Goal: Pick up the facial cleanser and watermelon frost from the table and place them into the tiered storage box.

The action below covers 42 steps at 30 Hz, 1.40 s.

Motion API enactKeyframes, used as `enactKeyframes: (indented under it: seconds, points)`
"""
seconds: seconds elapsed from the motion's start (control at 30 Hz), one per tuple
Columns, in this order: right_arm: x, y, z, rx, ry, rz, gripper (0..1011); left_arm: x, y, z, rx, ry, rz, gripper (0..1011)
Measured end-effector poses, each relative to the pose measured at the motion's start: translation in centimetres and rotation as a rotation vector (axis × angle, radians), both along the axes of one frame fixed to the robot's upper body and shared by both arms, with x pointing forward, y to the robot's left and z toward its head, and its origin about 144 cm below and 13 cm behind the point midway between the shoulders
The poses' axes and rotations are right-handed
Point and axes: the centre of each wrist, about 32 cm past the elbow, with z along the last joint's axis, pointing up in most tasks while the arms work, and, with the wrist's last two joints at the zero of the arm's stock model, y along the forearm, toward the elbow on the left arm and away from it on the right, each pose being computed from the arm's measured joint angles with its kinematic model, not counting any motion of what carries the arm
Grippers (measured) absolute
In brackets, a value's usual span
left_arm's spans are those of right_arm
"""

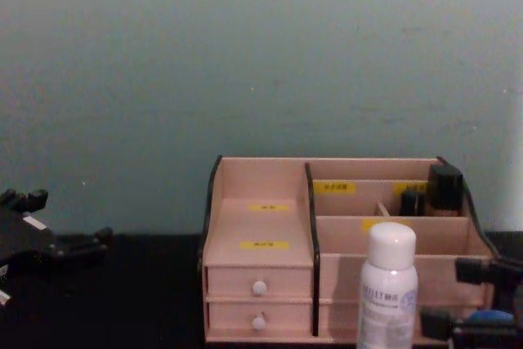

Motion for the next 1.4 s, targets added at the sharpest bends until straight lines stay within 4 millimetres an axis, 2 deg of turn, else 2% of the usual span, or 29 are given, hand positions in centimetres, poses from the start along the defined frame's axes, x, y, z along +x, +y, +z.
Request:
enactKeyframes:
  seconds: [0.77,1.4]
  points:
    - [2.4,1.5,-1.4,-0.006,0.047,0.002,1002,0.0,0.0,0.0,0.0,0.0,0.0,1001]
    - [4.1,2.5,-1.8,-0.003,0.038,0.011,1003,0.0,0.0,0.0,0.0,0.0,0.0,1001]
